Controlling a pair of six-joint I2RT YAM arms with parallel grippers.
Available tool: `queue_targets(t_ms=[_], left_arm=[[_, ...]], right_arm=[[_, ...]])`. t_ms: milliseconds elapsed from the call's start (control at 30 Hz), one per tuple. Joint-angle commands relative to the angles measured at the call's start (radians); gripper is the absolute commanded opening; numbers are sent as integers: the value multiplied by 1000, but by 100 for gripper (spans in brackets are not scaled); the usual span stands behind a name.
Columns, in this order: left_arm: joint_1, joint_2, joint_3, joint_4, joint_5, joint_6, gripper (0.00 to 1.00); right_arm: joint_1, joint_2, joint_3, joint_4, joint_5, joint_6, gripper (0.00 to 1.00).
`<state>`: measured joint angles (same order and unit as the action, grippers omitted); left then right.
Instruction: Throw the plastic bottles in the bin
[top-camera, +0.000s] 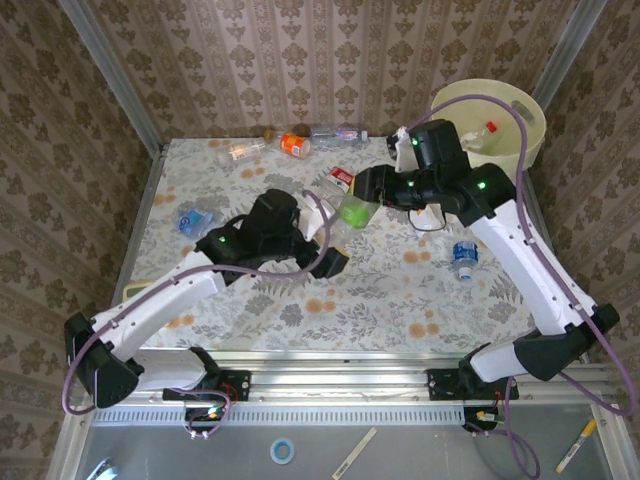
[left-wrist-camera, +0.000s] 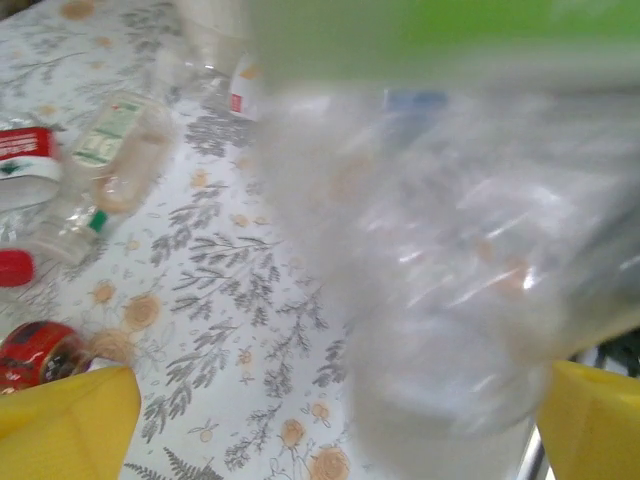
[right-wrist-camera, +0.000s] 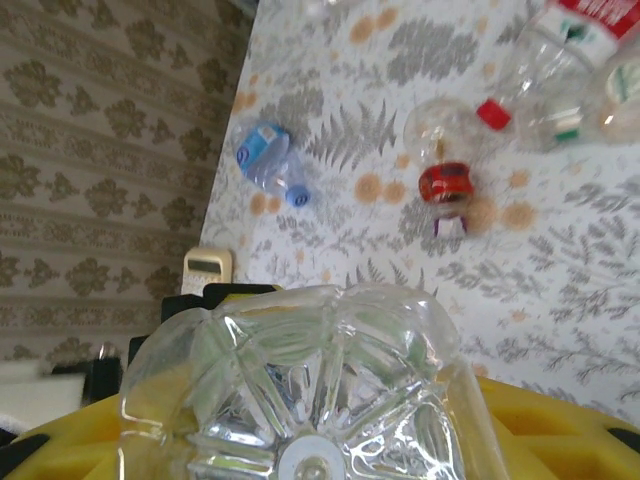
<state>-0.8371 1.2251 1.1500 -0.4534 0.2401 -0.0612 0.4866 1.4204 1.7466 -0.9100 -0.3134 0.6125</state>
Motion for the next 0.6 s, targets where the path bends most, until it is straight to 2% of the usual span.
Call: queue_targets(t_ms=[0, 67, 233, 367, 567], left_arm=[[102, -79, -57, 120, 69, -149, 100], [165, -119, -101, 174, 110, -215, 100], [266, -199, -178, 227, 131, -298, 100], [325, -273, -258, 286, 120, -346, 100], [374, -344, -309, 299, 93, -367, 100]], right_arm=[[-9, -9, 109, -78, 147, -66, 18], [-15, -11, 181, -96, 231, -112, 16], [-20, -20, 348, -62, 430, -255, 6], [-19, -108, 327, 157, 529, -393, 8], [-19, -198, 264, 489, 682, -631, 2]])
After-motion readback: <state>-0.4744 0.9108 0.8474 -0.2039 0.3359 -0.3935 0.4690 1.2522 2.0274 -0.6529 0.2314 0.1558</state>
